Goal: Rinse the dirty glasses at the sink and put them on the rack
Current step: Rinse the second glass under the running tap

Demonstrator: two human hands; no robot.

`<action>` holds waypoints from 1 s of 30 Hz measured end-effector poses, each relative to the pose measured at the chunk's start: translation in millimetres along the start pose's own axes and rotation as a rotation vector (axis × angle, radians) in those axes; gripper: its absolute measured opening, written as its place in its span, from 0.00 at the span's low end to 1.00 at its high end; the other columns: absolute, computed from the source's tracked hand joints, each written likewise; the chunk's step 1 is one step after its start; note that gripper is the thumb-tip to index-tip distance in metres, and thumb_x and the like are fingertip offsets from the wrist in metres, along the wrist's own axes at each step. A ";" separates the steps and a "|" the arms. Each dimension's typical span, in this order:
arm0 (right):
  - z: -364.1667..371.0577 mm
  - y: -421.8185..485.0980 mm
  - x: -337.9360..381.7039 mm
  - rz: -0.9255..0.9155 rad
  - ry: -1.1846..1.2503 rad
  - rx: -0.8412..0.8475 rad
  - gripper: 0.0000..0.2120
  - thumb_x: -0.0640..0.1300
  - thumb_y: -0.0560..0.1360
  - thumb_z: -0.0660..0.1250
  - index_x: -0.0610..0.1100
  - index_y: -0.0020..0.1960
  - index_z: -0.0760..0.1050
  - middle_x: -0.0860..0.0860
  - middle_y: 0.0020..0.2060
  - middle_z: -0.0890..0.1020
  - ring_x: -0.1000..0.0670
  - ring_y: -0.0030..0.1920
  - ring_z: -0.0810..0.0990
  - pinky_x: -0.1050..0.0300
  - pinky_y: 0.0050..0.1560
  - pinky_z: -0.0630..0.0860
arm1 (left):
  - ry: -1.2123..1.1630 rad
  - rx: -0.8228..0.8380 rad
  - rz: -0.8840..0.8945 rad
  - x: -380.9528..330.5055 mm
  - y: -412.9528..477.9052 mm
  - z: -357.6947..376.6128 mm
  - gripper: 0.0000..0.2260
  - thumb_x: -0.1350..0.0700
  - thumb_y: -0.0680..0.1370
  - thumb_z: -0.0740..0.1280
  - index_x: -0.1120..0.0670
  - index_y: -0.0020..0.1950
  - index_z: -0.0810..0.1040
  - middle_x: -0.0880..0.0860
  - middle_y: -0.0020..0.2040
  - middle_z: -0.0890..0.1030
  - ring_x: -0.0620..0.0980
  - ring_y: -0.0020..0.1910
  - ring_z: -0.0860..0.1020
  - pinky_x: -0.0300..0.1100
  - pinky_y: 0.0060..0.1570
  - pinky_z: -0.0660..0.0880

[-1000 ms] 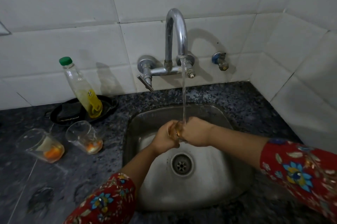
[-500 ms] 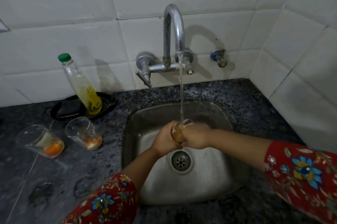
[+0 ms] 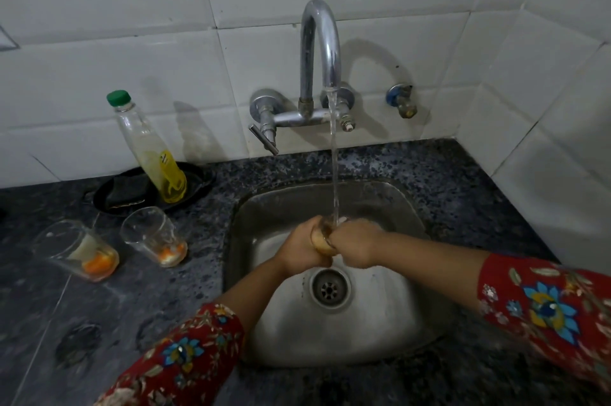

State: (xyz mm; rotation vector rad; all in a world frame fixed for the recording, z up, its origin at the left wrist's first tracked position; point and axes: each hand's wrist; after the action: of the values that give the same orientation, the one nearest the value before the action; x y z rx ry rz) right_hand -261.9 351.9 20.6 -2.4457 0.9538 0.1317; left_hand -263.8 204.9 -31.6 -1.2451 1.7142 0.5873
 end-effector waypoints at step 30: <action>21.7 -10.0 32.8 0.151 1.309 -0.137 0.16 0.31 0.71 0.68 0.38 0.58 0.78 0.49 0.53 0.81 0.54 0.53 0.79 0.61 0.55 0.75 | 0.288 0.360 -0.236 -12.1 -17.5 -26.2 0.22 0.60 0.64 0.76 0.51 0.55 0.75 0.52 0.43 0.81 0.51 0.38 0.80 0.47 0.38 0.78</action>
State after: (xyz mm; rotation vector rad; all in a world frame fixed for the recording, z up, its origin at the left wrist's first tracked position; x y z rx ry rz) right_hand -228.8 348.9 -2.7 -2.4102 1.6197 -1.5461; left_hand -257.1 183.4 -6.4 -1.2857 1.7732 -0.0451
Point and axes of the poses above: each hand's wrist, its own y-axis towards the middle knuckle, its own z-axis out of the palm, x = y × z
